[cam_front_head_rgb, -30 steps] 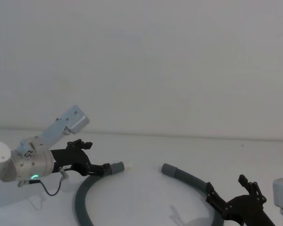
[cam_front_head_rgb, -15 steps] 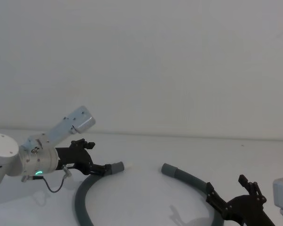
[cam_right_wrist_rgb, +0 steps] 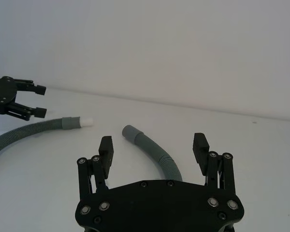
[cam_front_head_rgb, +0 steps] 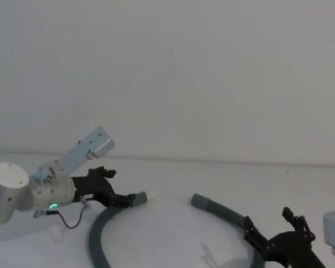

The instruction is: Use both hands to pick up one end of the pipe from the table, align the ends, and insert them.

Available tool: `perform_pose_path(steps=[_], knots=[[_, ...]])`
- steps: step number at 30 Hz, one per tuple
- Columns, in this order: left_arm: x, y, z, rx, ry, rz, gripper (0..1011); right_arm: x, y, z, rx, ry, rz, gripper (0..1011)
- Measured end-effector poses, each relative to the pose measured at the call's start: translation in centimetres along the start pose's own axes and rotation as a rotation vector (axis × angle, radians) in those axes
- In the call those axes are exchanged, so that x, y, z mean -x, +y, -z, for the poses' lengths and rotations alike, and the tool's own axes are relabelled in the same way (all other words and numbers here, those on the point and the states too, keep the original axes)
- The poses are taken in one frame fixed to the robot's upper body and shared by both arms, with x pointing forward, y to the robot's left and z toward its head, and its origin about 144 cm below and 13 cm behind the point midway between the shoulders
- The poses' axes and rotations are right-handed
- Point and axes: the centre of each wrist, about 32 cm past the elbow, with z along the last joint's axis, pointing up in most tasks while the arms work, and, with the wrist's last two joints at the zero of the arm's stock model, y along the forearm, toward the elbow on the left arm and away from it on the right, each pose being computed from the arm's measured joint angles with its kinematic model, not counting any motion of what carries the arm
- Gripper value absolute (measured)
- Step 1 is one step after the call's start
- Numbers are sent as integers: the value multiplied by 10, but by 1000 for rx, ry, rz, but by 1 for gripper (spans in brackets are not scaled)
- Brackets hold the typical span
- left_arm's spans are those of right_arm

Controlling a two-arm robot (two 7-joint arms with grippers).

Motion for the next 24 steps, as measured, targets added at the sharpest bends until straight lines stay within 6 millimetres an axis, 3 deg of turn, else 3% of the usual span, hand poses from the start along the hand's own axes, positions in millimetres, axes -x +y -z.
perform_pose_path(steps=[11,24], knots=[[-3,-14,7,9,51,3,1002,0,0,0,0,0,0,1003],[-12,-20,-12,-74,7,31,1002,0,0,0,0,0,0,1003]])
